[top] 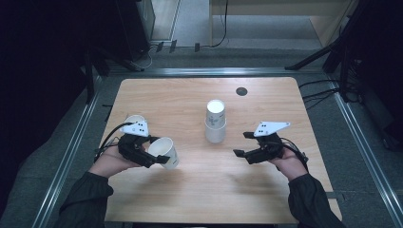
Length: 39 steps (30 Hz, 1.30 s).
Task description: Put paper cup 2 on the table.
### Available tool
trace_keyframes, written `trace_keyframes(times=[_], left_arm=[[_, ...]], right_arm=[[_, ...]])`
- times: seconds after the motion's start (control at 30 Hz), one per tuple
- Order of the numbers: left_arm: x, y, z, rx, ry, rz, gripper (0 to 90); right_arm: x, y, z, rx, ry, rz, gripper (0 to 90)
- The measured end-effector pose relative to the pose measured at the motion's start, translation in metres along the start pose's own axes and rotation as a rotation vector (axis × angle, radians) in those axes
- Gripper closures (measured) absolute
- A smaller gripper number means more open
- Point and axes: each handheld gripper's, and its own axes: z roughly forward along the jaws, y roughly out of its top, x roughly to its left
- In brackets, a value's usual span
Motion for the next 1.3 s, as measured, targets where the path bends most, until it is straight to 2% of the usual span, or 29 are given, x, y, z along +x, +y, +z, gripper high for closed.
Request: trace_keyframes(times=[0.23, 0.57, 0.77, 0.93, 1.03, 1.3], left_arm=[[0.000, -0.010, -0.008, 0.012, 0.030, -0.005, 24.0], [0.006, -0.028, -0.025, 0.009, 0.071, -0.034, 24.0], [0.010, -0.039, -0.033, 0.026, 0.101, -0.045, 24.0], [0.016, -0.046, -0.039, 0.030, 0.122, -0.057, 24.0], [0.022, -0.051, -0.041, 0.032, 0.150, -0.059, 23.9], [0.038, -0.061, -0.040, 0.064, 0.204, -0.072, 23.9]], right_arm=[[-0.004, 0.002, -0.001, 0.002, 0.002, 0.007, 22.4], [-0.010, 0.002, -0.001, 0.006, -0.018, 0.030, 22.5], [-0.007, 0.006, -0.004, -0.036, 0.000, 0.042, 22.4], [-0.008, 0.004, -0.004, -0.020, -0.019, 0.039, 22.4], [-0.009, 0.003, -0.005, -0.016, -0.028, 0.037, 22.4], [-0.010, -0.002, -0.005, -0.001, -0.045, 0.052, 22.4]])
